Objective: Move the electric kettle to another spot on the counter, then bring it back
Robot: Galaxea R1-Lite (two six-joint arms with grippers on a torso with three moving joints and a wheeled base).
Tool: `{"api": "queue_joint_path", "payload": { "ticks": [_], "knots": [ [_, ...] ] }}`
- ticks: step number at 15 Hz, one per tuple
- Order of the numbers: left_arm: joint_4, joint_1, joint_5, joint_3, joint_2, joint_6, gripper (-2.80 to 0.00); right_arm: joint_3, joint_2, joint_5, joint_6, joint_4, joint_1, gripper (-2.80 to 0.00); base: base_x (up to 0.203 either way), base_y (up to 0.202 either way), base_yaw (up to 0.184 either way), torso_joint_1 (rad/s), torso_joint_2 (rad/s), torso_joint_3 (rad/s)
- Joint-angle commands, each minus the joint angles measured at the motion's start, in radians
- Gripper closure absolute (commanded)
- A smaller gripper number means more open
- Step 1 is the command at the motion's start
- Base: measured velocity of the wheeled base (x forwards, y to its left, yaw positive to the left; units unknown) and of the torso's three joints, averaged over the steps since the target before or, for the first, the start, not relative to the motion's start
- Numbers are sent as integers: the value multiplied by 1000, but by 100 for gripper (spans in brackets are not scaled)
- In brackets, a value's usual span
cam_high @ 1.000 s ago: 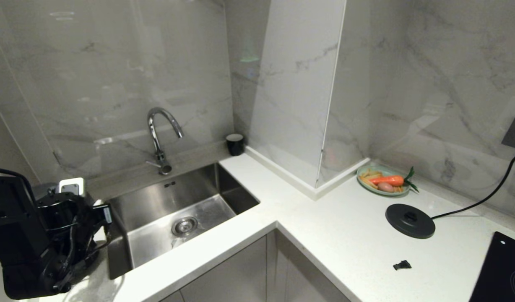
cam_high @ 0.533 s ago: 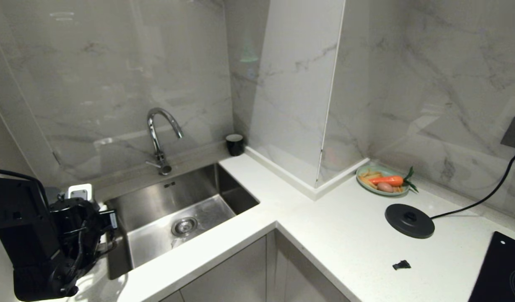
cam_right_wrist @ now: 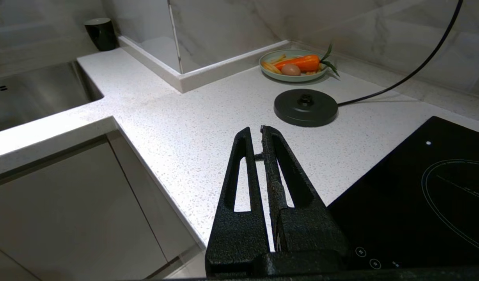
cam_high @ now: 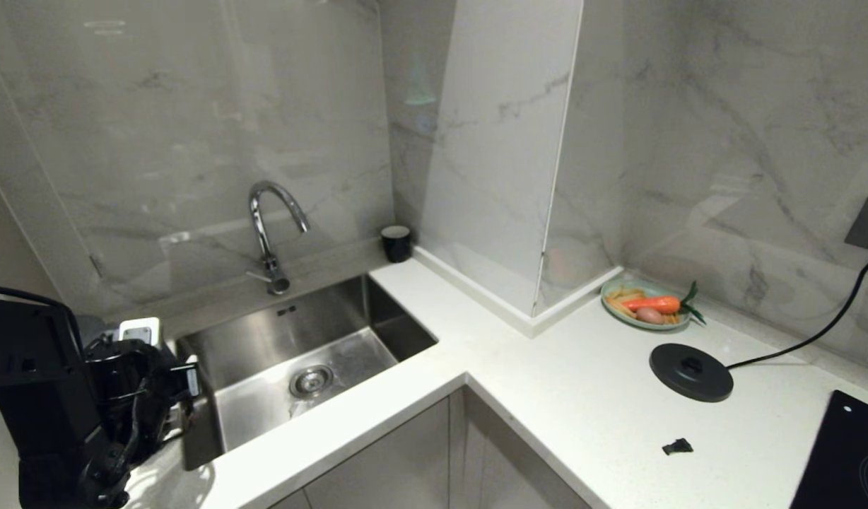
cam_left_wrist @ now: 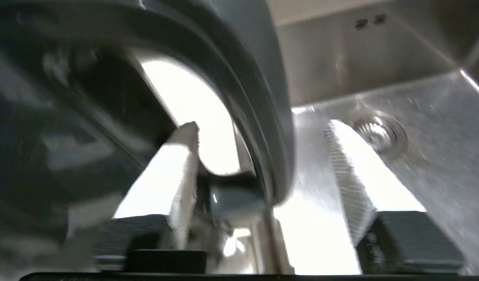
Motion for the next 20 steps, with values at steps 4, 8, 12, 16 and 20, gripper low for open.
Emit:
{"api": "queue_joint_path", "payload": {
  "ticks": [4, 8, 12, 16, 20],
  "knots": [
    [-10, -31, -25, 152, -117, -16, -280, 0, 0, 0, -1, 0, 0, 0, 0, 0, 0, 0, 0, 0],
    [-10, -57, -43, 238, -189, -71, -280, 0, 2, 0, -1, 0, 0, 0, 0, 0, 0, 0, 0, 0],
    [-10, -73, -45, 298, -266, -96, -280, 0, 1, 0, -1, 0, 0, 0, 0, 0, 0, 0, 0, 0],
    [-10, -81, -56, 384, -348, -117, -280, 0, 0, 0, -1, 0, 0, 0, 0, 0, 0, 0, 0, 0],
    [-10, -105, -70, 428, -468, -179, -280, 0, 1, 0, -1, 0, 0, 0, 0, 0, 0, 0, 0, 0]
  ]
}}
